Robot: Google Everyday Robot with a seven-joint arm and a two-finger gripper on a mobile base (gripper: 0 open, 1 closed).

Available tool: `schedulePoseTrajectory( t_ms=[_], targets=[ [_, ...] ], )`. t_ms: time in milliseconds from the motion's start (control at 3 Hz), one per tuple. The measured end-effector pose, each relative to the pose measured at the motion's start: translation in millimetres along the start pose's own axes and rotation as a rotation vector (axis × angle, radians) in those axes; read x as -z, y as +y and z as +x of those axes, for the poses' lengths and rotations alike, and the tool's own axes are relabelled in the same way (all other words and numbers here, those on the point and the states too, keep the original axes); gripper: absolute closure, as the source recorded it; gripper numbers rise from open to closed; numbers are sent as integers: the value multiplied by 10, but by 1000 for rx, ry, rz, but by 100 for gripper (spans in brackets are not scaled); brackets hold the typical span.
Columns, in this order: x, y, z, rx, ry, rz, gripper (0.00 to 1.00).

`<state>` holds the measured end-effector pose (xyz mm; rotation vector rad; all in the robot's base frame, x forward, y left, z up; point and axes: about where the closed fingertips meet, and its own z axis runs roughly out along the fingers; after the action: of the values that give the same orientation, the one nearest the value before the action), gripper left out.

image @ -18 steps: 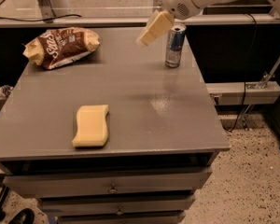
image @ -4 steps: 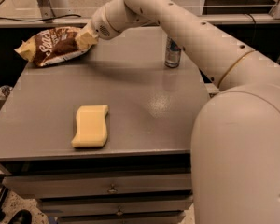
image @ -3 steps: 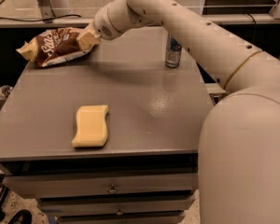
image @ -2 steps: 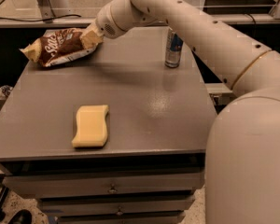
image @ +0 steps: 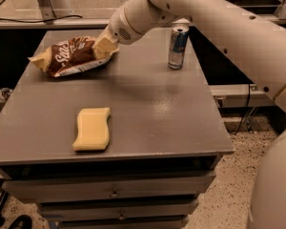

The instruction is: Move brown chip bag near sponge

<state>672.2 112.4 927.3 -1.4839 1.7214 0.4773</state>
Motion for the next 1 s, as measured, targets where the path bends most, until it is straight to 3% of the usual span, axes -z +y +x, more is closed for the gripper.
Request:
schedulePoseTrajectory(
  t_ms=[667, 1000],
  targets=[
    [425, 659, 297, -16, 133, -100, 100],
    [681, 884, 412, -24, 201, -122, 100]
  ],
)
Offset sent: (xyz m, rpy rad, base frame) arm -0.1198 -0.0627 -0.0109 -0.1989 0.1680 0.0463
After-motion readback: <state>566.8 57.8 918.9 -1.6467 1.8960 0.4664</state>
